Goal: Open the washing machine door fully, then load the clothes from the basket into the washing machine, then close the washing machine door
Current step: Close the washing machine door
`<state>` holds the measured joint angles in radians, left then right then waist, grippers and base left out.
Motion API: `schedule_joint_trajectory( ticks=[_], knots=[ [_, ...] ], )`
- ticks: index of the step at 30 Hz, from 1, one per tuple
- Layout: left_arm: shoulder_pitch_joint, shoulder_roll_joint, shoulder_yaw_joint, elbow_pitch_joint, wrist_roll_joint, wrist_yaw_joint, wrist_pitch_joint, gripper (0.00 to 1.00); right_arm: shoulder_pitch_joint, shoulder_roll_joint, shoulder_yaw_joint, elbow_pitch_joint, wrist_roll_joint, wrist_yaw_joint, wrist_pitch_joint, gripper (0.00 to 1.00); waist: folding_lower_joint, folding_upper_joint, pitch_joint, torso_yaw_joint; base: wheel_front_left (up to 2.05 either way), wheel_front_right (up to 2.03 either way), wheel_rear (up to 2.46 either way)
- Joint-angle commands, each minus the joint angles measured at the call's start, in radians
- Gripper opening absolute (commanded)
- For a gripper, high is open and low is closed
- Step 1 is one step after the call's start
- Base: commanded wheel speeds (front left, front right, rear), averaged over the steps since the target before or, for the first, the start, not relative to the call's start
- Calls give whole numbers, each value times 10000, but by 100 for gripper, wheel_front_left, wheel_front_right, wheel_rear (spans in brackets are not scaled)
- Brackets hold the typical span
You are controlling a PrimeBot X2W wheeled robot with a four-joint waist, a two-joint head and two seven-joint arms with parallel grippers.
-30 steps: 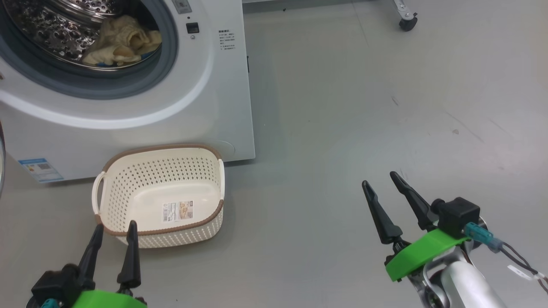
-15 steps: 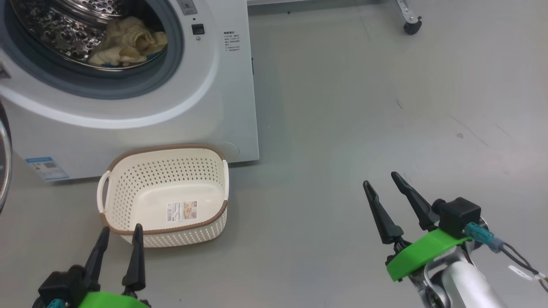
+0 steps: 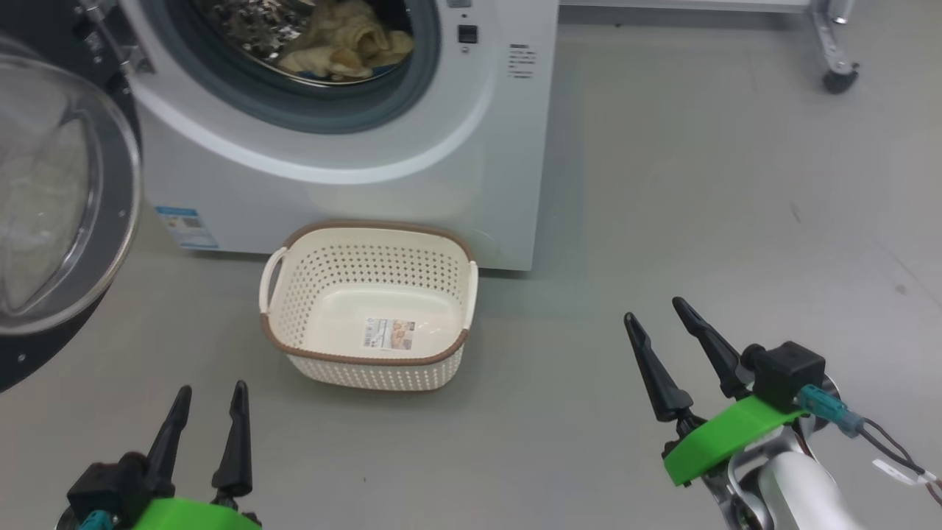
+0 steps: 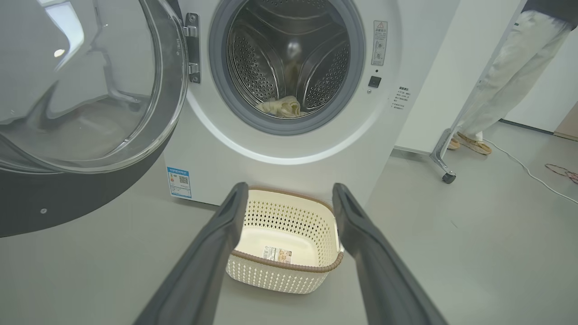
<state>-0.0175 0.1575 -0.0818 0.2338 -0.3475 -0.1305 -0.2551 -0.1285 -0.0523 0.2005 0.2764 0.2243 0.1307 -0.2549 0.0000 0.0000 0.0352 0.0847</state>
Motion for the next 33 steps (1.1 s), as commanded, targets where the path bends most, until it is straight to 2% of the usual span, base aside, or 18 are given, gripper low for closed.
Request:
schedule_joint_trajectory(
  ticks=[1, 15, 21, 33],
  knots=[
    [-413, 229, 333, -227, -46, -1, -67, 100, -227, 21, 232, -323, -54, 0, -69, 100, 0, 0, 25, 920, 0, 0, 0],
    [-46, 518, 356, -88, 27, 19, -67, 100, -13, 21, 526, -326, 305, 0, -69, 100, 0, 0, -520, 4006, 0, 0, 0],
    [336, 601, 804, -491, -67, 226, -67, 100, -361, 21, 1225, -235, 498, 0, -69, 100, 0, 0, -411, 4227, 0, 0, 0],
    [1065, 335, 1495, -1432, -52, 468, -67, 100, -1193, 21, 2162, 269, 751, 0, -69, 100, 0, 0, -173, 4444, 0, 0, 0]
  ],
)
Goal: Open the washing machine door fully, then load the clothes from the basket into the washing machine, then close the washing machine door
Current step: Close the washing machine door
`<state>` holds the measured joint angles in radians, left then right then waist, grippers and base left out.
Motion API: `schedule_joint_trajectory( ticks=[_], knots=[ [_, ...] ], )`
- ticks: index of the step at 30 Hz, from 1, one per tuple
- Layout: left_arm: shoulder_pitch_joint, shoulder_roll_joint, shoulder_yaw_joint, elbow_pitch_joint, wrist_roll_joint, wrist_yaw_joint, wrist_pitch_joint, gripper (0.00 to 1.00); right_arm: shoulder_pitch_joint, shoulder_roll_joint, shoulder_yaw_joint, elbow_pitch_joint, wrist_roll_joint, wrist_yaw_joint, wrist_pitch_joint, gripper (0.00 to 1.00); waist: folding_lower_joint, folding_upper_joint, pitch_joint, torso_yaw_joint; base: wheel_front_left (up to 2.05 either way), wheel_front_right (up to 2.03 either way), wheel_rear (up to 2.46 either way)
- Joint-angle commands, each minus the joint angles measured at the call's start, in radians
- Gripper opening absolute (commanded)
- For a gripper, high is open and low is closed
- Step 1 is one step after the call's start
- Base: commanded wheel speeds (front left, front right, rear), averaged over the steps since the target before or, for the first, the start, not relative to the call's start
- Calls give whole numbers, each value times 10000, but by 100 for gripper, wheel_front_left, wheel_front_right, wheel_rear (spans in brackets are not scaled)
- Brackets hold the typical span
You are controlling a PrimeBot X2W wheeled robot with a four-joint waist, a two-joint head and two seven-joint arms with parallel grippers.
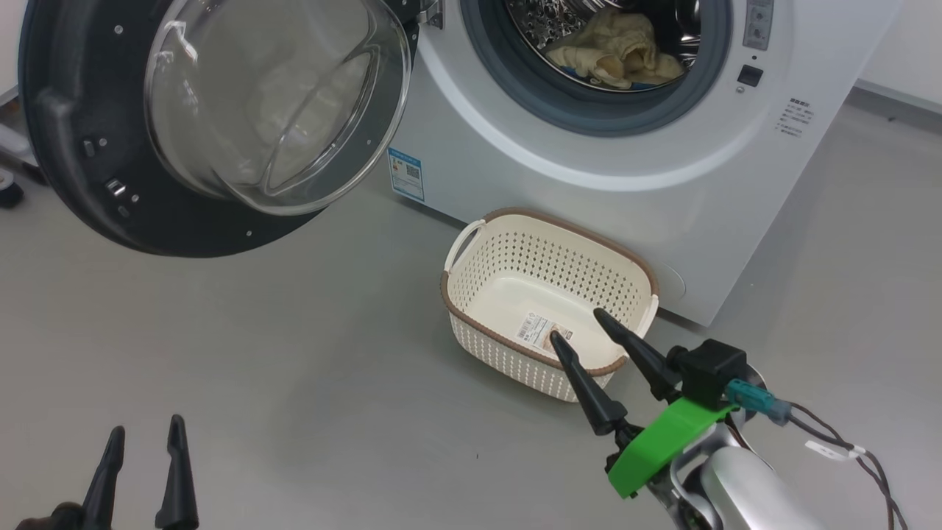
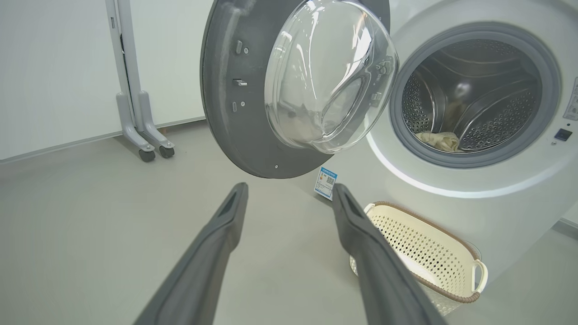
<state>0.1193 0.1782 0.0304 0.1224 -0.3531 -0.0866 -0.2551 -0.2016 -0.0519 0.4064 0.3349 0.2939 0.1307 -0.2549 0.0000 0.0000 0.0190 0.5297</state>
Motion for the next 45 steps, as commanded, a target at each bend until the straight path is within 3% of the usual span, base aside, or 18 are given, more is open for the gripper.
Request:
schedule_joint_trajectory(
  ticks=[1, 45],
  knots=[
    [-200, 64, 470, -410, 11, 41, -67, 100, -566, 17, 195, -247, 65, 0, -69, 100, 0, 0, 25, 11, 0, 0, 0],
    [-259, -279, 691, -229, 412, -221, -67, 100, -542, 17, 229, -160, 26, 0, -69, 100, 0, 0, 63, -15, 0, 0, 0]
  ],
)
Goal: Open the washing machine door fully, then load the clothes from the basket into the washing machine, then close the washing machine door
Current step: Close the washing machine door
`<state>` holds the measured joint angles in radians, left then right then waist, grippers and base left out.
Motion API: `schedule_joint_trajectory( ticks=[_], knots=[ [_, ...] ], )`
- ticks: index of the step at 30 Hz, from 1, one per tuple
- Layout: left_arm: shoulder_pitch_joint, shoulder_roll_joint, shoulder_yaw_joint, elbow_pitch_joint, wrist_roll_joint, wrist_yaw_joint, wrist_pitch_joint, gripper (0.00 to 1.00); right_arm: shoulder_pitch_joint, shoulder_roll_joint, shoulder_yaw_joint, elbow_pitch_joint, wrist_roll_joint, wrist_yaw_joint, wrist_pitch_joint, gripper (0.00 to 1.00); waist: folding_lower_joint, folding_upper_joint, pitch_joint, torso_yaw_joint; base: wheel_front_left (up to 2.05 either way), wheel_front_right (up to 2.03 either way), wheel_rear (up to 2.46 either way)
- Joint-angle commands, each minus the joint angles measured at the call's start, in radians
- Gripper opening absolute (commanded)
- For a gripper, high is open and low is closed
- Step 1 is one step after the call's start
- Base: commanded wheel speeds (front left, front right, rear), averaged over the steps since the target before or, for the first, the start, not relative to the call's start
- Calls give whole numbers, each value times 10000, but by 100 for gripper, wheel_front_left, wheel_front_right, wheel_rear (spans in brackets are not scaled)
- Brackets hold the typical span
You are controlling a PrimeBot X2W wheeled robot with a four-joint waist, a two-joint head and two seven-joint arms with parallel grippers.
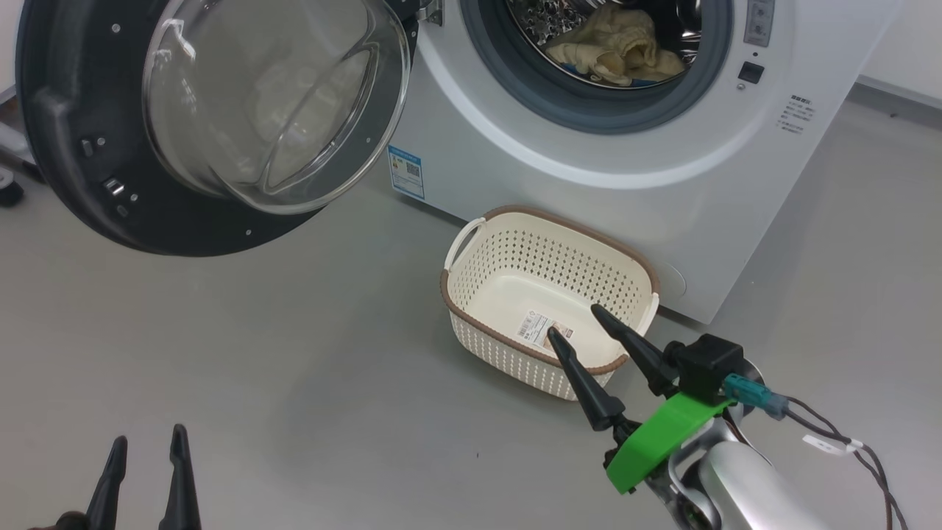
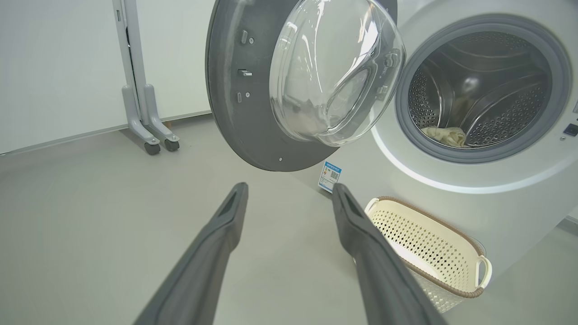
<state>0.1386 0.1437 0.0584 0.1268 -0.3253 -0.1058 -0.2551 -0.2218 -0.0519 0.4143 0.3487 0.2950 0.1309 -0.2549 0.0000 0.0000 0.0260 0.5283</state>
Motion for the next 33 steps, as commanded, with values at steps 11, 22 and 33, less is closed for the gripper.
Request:
schedule_joint_trajectory(
  ticks=[11, 22, 33],
  knots=[
    [-402, 47, 454, -271, 196, -58, -67, 100, -338, 17, 186, -267, 40, -2, -69, 100, 0, 0, -142, -47, 0, 0, 0],
    [-419, 3, 474, -267, 222, -74, -67, 100, -326, 17, 174, -251, 14, -2, -69, 100, 0, 0, -145, -63, 0, 0, 0],
    [-428, -88, 604, -273, 162, -95, -67, 29, -281, 17, 74, -247, -103, -2, -69, 100, 0, 0, -62, -89, 0, 0, 0]
  ],
)
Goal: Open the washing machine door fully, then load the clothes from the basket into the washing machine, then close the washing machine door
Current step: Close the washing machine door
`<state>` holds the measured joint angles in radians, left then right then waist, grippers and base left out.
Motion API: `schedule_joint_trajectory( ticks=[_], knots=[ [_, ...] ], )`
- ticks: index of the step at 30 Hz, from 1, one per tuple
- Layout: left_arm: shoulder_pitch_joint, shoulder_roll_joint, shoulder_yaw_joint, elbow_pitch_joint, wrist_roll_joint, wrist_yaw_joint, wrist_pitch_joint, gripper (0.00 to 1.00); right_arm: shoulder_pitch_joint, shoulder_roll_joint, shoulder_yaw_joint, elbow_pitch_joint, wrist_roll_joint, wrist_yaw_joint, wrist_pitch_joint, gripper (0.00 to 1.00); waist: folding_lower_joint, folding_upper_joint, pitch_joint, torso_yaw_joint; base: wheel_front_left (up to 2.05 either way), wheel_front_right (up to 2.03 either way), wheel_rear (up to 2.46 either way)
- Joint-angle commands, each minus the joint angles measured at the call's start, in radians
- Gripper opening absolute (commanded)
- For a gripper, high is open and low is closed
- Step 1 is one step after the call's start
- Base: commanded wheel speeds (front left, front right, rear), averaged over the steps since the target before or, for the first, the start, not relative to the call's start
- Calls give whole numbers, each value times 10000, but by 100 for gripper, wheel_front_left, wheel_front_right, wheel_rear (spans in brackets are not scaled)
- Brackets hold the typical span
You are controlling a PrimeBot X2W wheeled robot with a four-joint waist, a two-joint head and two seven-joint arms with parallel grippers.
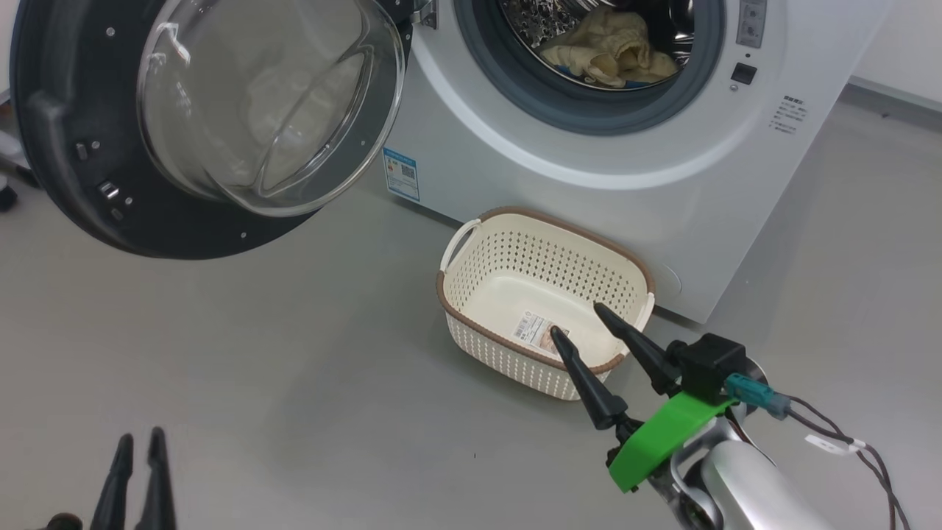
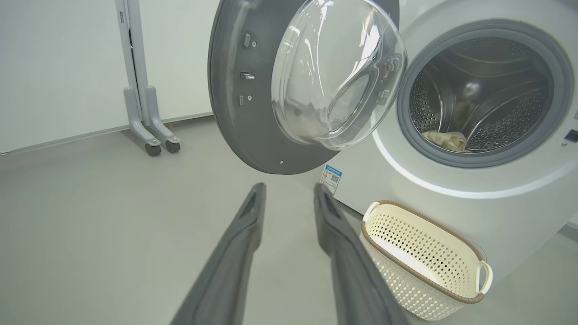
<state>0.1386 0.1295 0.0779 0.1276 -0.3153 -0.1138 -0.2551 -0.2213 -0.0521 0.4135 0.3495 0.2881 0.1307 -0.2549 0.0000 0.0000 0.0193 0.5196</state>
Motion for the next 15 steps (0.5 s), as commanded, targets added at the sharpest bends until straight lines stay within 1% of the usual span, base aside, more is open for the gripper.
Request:
schedule_joint_trajectory(
  ticks=[1, 8, 11, 15],
  knots=[
    [-446, 61, 473, -283, 36, -15, -67, 0, -278, 19, 46, -251, -64, 0, -69, 100, 0, 0, 36, -5, 0, 0, 0],
    [-635, 161, 863, -361, -231, -55, -67, 0, -226, 19, -204, -206, -449, 0, -69, 100, 0, 0, 355, -36, 0, 0, 0],
    [-803, 467, 1009, -332, -287, -83, -67, 0, -138, 19, -385, -229, -619, 0, -69, 100, 0, 0, 474, -72, 0, 0, 0],
    [-1150, 974, 1343, -387, -661, -118, -67, 0, 43, 16, -779, -338, -903, 0, -69, 100, 0, 0, 741, -125, 0, 0, 0]
  ],
)
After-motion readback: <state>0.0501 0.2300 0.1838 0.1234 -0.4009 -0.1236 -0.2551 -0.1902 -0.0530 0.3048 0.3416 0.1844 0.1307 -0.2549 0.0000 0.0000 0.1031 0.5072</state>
